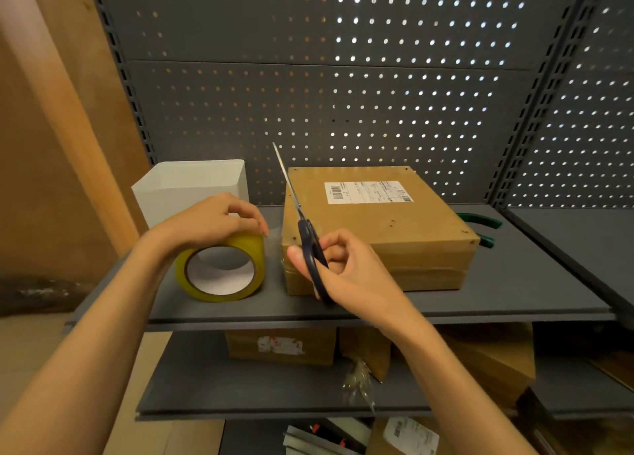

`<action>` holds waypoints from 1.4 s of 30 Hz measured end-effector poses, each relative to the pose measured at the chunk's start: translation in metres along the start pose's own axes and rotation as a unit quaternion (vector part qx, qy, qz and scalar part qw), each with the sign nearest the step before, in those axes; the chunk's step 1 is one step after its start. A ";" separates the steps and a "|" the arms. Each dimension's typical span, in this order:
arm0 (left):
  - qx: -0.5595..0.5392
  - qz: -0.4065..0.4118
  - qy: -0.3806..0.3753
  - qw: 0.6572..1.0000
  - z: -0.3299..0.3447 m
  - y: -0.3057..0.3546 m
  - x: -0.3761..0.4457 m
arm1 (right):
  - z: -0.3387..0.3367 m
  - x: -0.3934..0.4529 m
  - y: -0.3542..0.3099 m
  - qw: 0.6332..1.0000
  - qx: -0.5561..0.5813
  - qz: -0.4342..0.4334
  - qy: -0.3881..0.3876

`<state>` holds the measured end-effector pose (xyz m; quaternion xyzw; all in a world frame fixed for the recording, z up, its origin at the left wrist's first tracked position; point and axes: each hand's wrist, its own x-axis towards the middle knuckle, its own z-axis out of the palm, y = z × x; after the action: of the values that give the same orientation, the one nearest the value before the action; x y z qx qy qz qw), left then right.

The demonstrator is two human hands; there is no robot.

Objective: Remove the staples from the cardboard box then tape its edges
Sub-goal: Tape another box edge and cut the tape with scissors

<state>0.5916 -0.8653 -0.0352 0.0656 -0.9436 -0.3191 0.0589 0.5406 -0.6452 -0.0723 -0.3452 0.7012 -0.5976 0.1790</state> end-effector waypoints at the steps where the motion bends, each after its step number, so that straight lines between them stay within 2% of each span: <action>1: 0.000 0.001 -0.001 1.000 0.000 -0.001 0.000 | 0.001 -0.002 0.002 1.000 -0.001 0.002 -0.005; 9: -0.013 0.001 -0.016 1.000 0.000 0.001 0.001 | 0.015 -0.017 0.009 0.998 -0.001 0.039 -0.042; 19: -0.045 0.003 -0.020 0.999 0.001 0.001 0.000 | 0.027 -0.054 0.017 0.996 -0.046 0.082 0.009; 35: -0.065 -0.022 -0.021 0.997 0.000 0.002 -0.001 | 0.030 -0.080 0.022 0.980 -0.128 0.151 -0.022; 42: -0.053 -0.021 -0.013 0.998 0.000 0.002 0.000 | 0.031 -0.077 0.020 0.981 -0.110 0.157 -0.024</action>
<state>0.5913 -0.8639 -0.0339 0.0782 -0.9246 -0.3704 0.0430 0.6096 -0.6134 -0.1104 -0.2627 0.8038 -0.4726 0.2480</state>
